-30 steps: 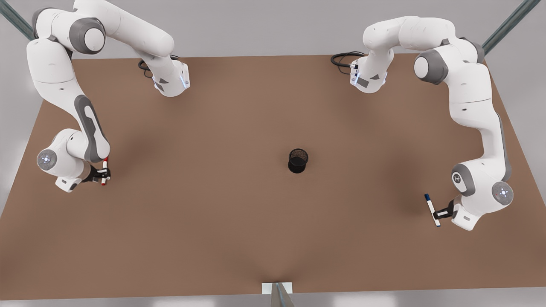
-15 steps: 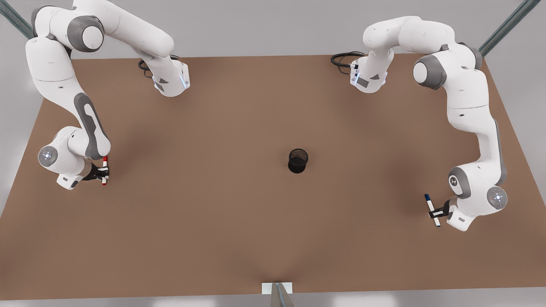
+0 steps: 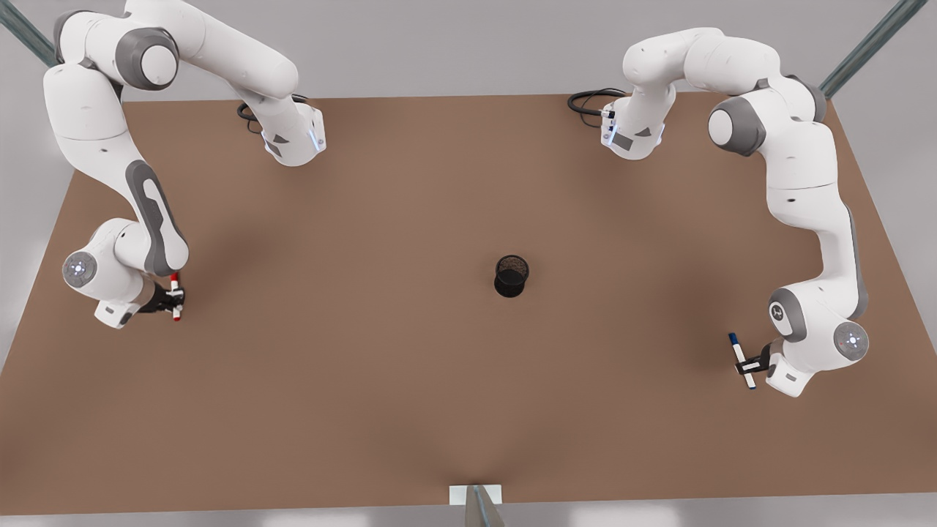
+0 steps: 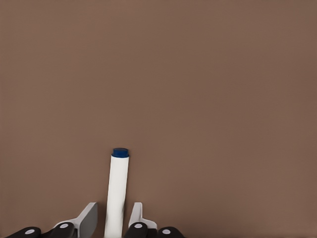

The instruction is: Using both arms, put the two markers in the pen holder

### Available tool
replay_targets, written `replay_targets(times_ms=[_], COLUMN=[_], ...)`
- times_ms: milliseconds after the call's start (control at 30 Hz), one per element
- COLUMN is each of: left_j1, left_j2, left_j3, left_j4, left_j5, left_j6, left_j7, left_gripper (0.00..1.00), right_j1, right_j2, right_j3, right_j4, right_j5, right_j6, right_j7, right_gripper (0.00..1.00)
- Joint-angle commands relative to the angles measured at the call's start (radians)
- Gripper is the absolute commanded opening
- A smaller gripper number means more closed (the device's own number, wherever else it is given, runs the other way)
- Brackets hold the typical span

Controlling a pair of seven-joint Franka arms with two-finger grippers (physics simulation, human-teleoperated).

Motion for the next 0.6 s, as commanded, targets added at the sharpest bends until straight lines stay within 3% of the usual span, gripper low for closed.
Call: replay_targets(times_ms=[0, 300, 367, 400, 567], left_j1=[0.0, 0.0, 0.002, 0.0, 0.002], left_j2=[-0.001, -0.001, 0.003, 0.003, 0.005], left_j3=[0.0, 0.0, 0.002, 0.002, 0.003], left_j4=[0.001, 0.001, 0.001, -0.001, 0.001], left_j5=[0.001, 0.001, 0.001, 0.001, 0.001], left_j6=[-0.001, 0.001, 0.003, 0.003, 0.003], left_j7=[-0.004, -0.003, -0.001, 0.0, 0.0], left_gripper=[0.49, 0.44, 0.44, 0.44, 0.44], right_j1=[0.0, -0.008, -0.003, -0.006, -0.004], right_j2=[-0.004, -0.181, -0.179, -0.181, -0.181], right_j3=[0.011, 0.195, 0.201, 0.218, 0.252], right_j4=[0.013, 0.114, 0.155, 0.163, 0.212], right_j5=[0.0, 0.044, 0.063, 0.064, 0.067], right_j6=[-0.034, -0.349, -0.403, -0.404, -0.475], right_j7=[-0.011, 0.092, 0.094, 0.097, 0.152], right_gripper=[0.31, 0.3, 0.29, 0.22, 0.22])
